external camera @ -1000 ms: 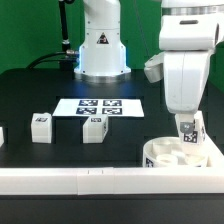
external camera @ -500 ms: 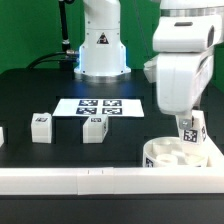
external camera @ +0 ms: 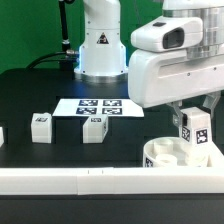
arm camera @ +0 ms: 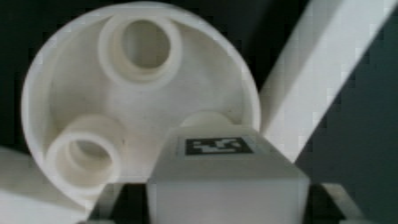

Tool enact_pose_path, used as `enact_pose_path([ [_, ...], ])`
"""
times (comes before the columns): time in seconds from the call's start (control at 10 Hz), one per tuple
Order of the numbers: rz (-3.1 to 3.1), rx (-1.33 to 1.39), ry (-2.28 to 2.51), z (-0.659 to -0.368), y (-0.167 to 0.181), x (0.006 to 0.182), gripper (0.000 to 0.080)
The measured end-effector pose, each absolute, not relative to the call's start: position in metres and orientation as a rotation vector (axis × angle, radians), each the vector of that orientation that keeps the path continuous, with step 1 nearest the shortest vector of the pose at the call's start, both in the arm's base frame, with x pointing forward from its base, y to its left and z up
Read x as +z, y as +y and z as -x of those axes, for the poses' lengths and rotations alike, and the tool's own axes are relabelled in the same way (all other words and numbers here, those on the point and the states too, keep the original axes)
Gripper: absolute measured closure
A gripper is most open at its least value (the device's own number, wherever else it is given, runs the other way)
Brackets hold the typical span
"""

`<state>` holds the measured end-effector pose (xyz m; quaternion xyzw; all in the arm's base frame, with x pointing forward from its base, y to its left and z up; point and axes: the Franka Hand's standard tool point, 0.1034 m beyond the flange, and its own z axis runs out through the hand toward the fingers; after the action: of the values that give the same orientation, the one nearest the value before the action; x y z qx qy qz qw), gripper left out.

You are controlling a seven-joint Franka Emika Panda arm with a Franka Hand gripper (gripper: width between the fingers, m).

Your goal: Assemble stool

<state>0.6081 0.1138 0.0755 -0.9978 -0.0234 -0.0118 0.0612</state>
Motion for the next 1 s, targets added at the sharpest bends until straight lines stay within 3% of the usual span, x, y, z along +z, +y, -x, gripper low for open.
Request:
enact_pose_path([
  [0.5,2.894,0.015,0.751,-0.6086,0.1194,0.076,0.0462],
  [1.0,2.338,0.104,1.686,-0.6118,0.1241,0.0761,0.0462],
])
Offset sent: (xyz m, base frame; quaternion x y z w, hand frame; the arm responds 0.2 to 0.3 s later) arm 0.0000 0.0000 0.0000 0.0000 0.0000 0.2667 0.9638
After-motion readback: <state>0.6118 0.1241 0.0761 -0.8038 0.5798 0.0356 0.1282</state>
